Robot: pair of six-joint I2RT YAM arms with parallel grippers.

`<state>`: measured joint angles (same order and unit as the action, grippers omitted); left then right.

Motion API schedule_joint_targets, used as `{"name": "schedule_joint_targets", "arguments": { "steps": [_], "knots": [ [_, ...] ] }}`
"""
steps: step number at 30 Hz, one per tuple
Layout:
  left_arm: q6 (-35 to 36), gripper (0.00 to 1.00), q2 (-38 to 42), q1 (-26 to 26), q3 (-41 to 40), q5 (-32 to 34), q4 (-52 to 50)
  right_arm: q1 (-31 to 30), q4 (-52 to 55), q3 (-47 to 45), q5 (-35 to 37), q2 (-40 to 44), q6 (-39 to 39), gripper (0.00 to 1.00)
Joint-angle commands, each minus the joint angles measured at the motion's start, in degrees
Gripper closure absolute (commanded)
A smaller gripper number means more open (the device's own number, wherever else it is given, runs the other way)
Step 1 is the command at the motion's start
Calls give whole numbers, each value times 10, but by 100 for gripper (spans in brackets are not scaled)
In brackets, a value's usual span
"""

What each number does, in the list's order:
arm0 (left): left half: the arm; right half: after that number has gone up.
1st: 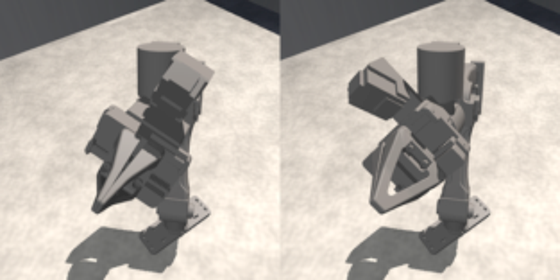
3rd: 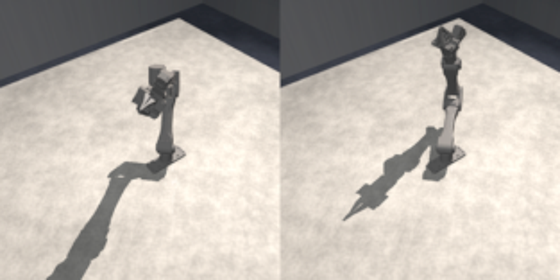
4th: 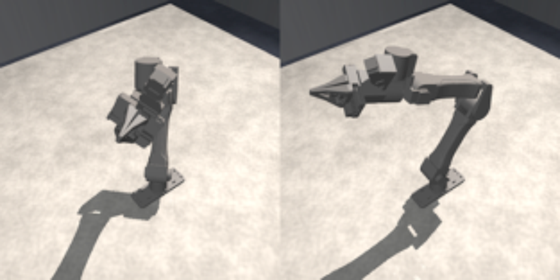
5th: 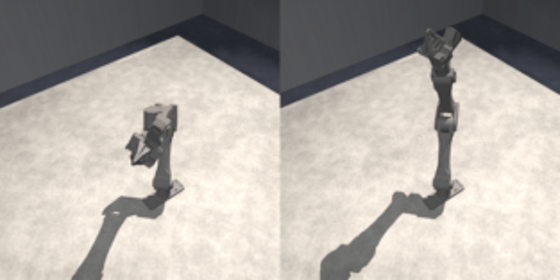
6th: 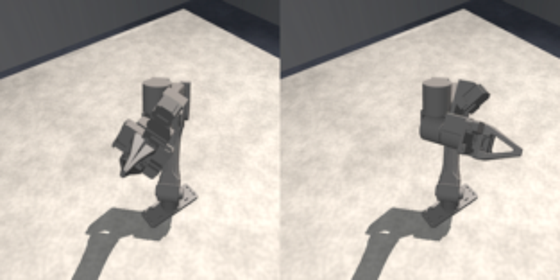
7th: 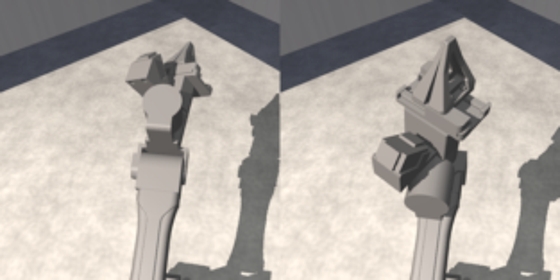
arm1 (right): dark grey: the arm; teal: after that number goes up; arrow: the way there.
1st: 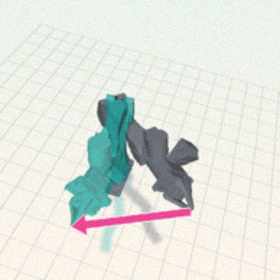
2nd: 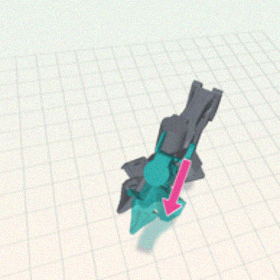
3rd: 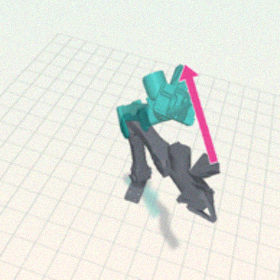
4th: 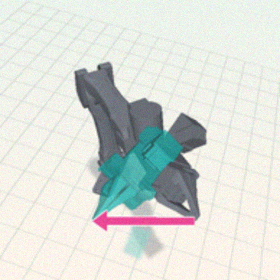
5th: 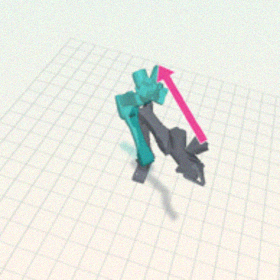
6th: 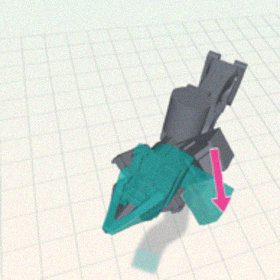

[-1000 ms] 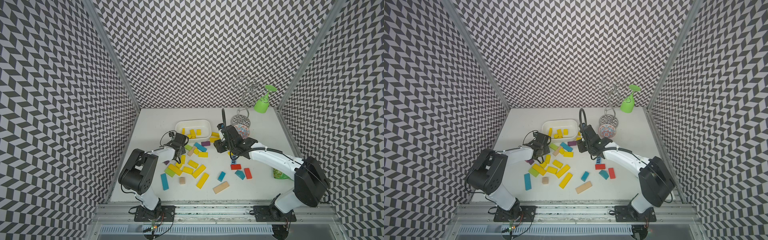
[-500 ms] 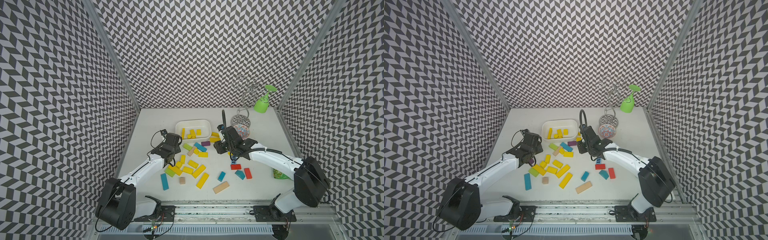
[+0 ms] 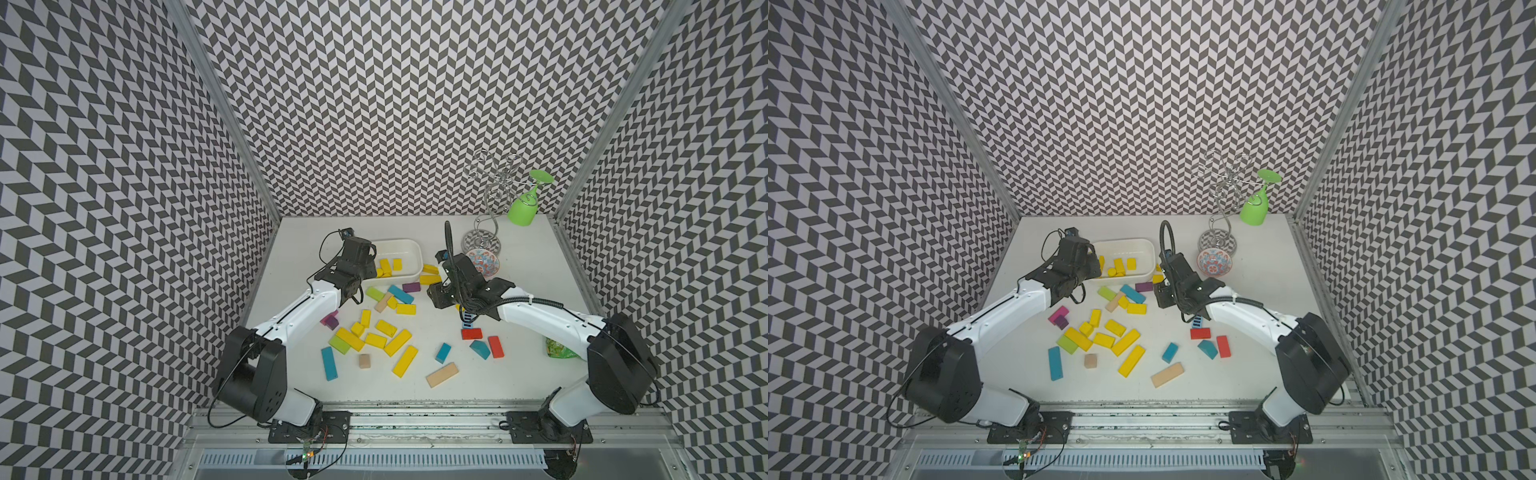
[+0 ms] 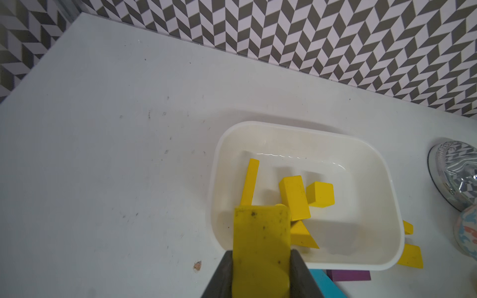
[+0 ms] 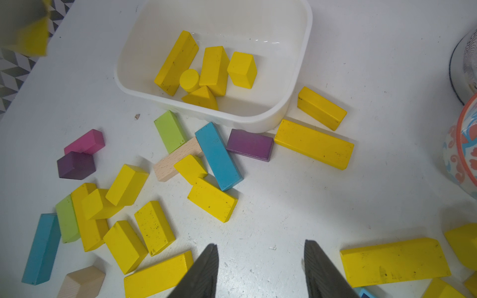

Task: Pick out the yellow building blocks
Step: Pick up the building block from the center of the board, then place the building block in the storage box.

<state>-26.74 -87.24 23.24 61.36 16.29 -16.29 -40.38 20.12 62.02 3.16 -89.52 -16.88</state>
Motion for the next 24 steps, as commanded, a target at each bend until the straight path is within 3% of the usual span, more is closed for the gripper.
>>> {"name": "schedule_joint_targets", "arguments": {
  "steps": [1,8,14,24],
  "knots": [
    [37,89,-47,2,27,-30,39,-1,-21,-6,10,19,-11,45],
    [87,88,-166,-7,83,-33,54,-1,-21,-8,11,17,-16,45],
    [97,82,-209,-8,111,-9,45,-1,-19,-8,13,14,-19,45],
    [84,58,-232,-10,126,-8,41,-1,-6,8,22,7,-4,45]
  ]
}}
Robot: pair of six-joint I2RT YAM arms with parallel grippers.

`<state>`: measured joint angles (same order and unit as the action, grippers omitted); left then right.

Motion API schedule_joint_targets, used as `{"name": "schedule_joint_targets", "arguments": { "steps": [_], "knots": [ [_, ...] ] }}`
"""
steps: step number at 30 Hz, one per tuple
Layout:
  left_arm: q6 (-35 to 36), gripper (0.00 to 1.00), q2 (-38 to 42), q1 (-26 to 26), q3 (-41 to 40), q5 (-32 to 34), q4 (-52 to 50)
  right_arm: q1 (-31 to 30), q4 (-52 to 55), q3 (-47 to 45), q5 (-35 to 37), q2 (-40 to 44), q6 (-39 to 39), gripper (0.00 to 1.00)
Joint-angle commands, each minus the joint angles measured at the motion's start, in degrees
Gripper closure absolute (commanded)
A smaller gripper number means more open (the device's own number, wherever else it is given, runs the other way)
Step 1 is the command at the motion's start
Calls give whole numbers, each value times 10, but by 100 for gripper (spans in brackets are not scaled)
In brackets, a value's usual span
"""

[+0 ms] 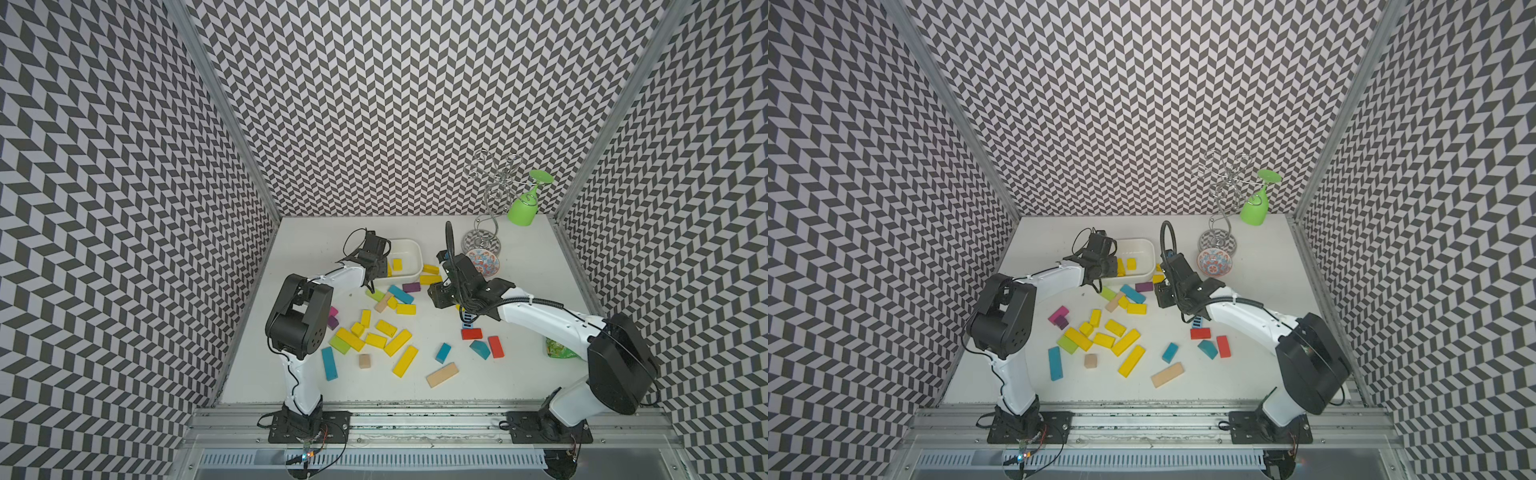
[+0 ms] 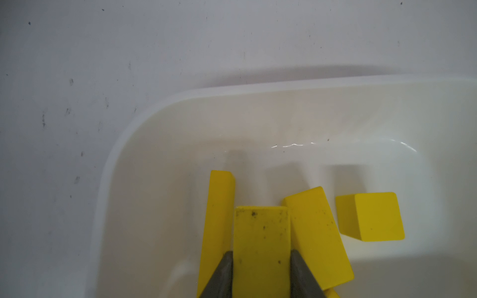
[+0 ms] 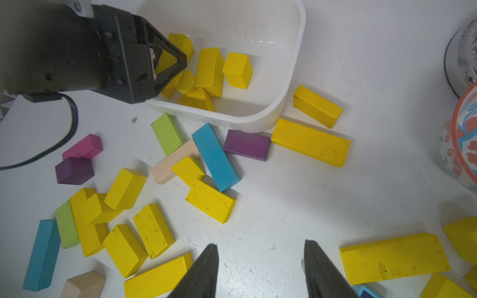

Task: Pick out the yellow building blocks
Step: Place the building block in the storage box.

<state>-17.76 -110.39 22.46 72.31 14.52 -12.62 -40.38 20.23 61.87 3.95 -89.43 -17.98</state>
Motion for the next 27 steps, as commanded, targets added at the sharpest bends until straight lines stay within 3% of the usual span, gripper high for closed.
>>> {"name": "schedule_joint_targets", "arguments": {
  "steps": [1,10,18,27],
  "knots": [
    [-8,56,2,-2,18,11,3,-1,-4,13,16,4,11,45],
    [-44,50,107,-2,-10,18,1,-26,-12,19,-27,1,74,45],
    [-173,50,293,-5,-136,23,3,-130,-21,8,-80,-7,200,45],
    [-264,51,448,-83,-251,29,-27,-223,-54,57,-87,-112,271,44]
  ]
}}
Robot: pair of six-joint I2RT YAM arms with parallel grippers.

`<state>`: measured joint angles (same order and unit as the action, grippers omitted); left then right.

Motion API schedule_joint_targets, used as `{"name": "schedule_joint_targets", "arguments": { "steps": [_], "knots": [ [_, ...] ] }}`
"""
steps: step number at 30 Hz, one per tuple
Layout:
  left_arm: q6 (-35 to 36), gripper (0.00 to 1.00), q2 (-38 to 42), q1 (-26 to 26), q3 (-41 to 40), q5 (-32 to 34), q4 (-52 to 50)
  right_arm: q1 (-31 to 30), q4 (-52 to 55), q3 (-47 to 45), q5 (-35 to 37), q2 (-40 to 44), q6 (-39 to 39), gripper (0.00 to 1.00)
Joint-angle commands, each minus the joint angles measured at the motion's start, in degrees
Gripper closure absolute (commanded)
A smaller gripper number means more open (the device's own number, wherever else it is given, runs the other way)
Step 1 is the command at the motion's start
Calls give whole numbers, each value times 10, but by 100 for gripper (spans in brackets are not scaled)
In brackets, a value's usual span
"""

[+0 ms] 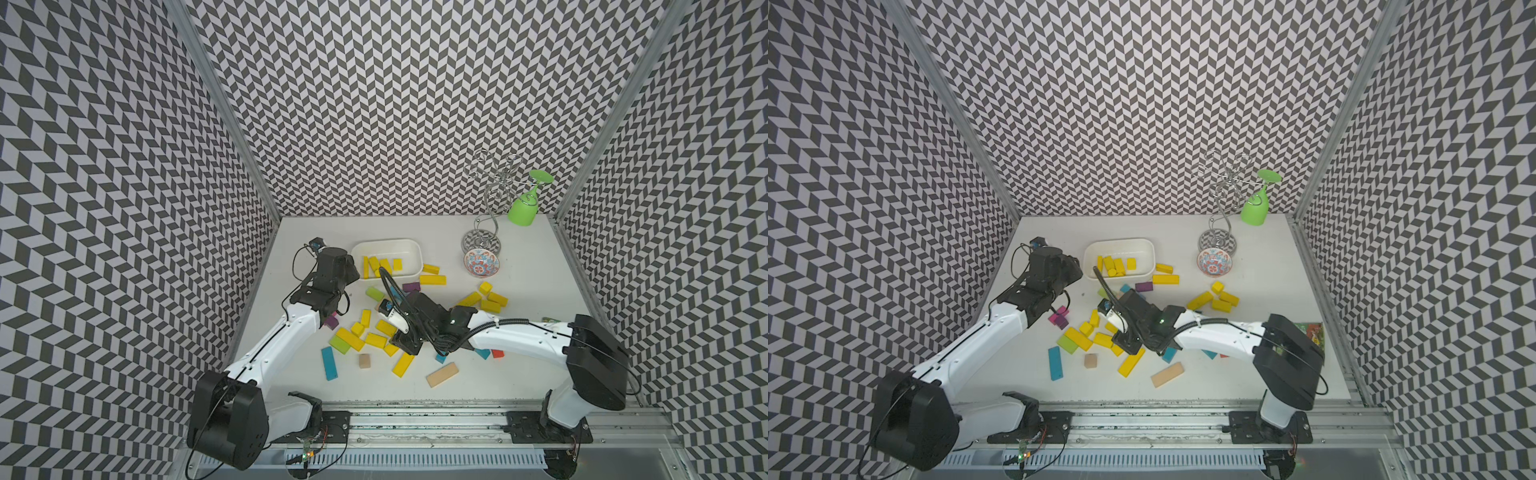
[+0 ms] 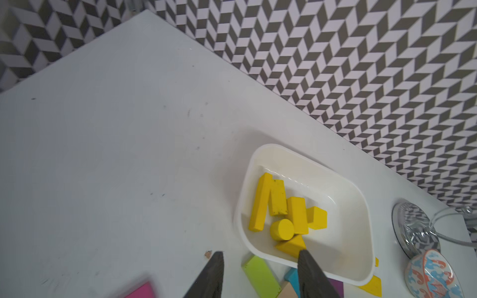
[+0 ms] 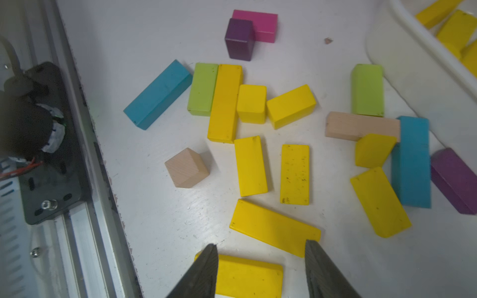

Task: Pick out the yellow building blocks
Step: Place the building block in the storage box, then pick up the building block from the center of the board.

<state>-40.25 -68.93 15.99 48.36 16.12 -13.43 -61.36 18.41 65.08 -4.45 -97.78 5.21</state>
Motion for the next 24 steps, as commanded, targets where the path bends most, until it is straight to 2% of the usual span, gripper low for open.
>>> {"name": "schedule_joint_targets", "arguments": {
  "steps": [1,10,24],
  "knots": [
    [-46,51,46,-26,-13,19,-28,-16,-43,30,0,-42,42,44],
    [-73,50,105,-59,-19,48,-70,-20,-50,92,3,-136,54,44],
    [-73,50,117,-63,-12,57,-80,-20,-29,158,29,-230,59,51]
  ]
}}
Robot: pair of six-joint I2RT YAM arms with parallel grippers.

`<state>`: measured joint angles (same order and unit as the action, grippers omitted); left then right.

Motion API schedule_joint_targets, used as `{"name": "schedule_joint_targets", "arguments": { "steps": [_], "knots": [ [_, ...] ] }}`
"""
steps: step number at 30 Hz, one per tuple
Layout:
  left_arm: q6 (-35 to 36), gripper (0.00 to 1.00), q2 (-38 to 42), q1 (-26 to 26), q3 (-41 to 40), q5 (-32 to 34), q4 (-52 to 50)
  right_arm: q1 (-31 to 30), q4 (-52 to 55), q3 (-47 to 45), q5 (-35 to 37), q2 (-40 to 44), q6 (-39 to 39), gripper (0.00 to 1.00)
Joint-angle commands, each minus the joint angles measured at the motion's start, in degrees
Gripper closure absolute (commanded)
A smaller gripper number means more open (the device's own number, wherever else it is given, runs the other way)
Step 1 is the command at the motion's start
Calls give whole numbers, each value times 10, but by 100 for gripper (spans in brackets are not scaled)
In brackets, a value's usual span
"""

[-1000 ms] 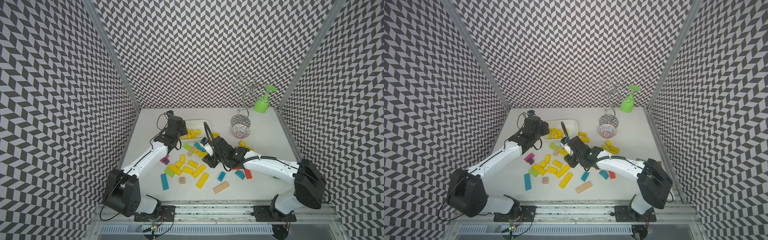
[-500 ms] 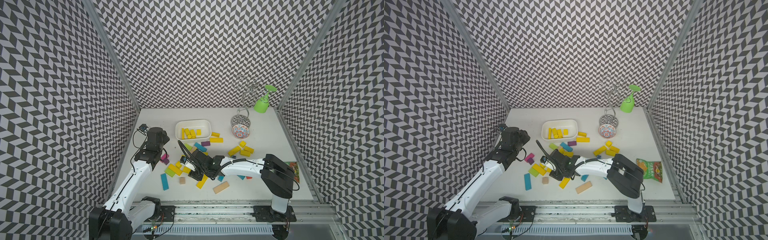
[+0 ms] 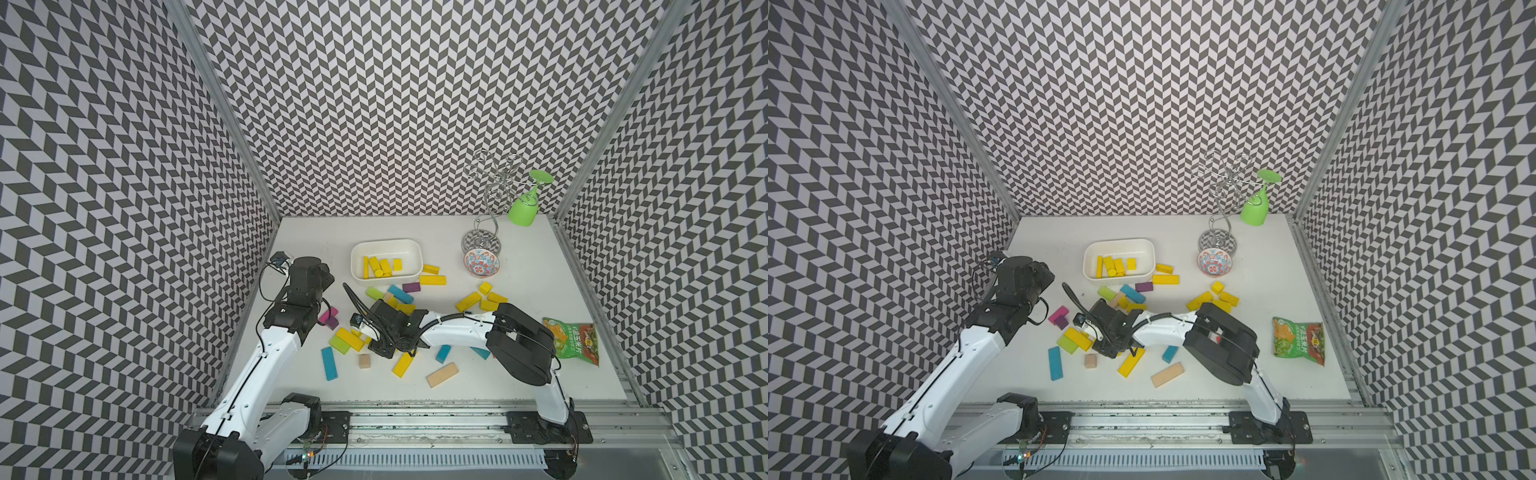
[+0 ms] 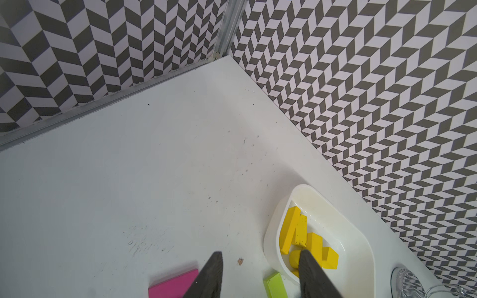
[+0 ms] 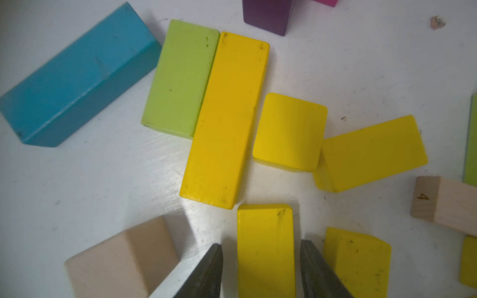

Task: Pick out the yellow building blocks
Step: Pick up the building block from the center of the board.

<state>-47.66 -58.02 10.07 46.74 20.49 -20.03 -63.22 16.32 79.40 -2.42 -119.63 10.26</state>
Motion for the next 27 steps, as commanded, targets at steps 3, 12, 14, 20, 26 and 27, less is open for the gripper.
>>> {"name": "schedule_joint_targets", "arguments": {
  "steps": [3,12,14,20,26,27],
  "knots": [
    [5,50,7,-4,7,14,-16,-2,-7,11,8,-18,6,52],
    [14,50,8,-4,18,22,-22,-2,-2,16,1,-26,-9,64],
    [13,50,9,-4,19,24,-22,-2,-2,17,-1,-24,-12,71],
    [11,50,14,-5,13,27,-24,-2,1,17,5,-6,-10,90],
    [9,51,15,-5,14,28,-23,-2,-4,20,14,45,-16,94],
    [9,51,15,-5,14,29,-23,-2,-8,18,17,57,-20,94]
  ]
}}
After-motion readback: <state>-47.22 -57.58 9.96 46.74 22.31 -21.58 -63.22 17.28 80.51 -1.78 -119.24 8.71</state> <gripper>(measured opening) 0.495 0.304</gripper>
